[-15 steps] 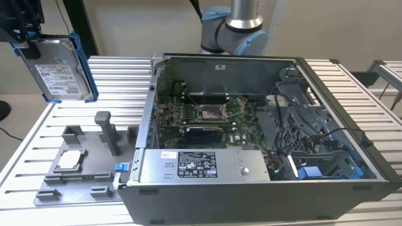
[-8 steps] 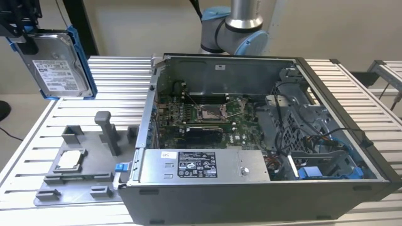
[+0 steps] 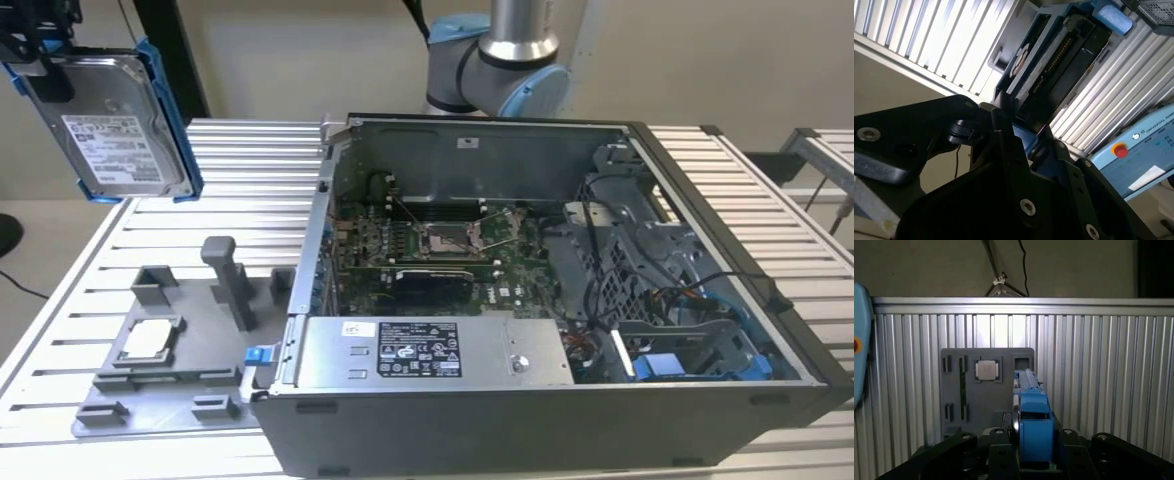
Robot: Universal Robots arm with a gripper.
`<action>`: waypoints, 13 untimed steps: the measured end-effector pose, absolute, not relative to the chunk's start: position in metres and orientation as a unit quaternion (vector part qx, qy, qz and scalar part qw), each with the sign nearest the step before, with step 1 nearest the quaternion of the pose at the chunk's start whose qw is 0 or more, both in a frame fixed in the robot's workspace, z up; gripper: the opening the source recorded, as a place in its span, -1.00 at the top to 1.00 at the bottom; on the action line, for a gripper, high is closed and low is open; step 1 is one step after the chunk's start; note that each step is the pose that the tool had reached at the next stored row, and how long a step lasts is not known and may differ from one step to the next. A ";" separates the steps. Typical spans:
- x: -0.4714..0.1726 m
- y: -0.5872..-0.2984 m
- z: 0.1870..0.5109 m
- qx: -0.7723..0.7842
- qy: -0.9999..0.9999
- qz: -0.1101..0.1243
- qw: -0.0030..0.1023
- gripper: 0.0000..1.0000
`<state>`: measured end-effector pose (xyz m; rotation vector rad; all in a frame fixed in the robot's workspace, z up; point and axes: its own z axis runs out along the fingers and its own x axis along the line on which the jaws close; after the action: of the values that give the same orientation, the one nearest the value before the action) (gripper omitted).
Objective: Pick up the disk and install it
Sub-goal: 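Pick up the disk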
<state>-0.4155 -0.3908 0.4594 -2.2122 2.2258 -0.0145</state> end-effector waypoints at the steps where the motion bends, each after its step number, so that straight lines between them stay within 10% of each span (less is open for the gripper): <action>1: -0.416 -0.391 0.461 -0.705 0.709 -0.005 0.002 1.00; 13: -0.415 -0.391 0.476 -0.705 0.709 -0.005 0.002 1.00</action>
<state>-0.4155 -0.3908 0.4761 -2.2123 2.2258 -0.0145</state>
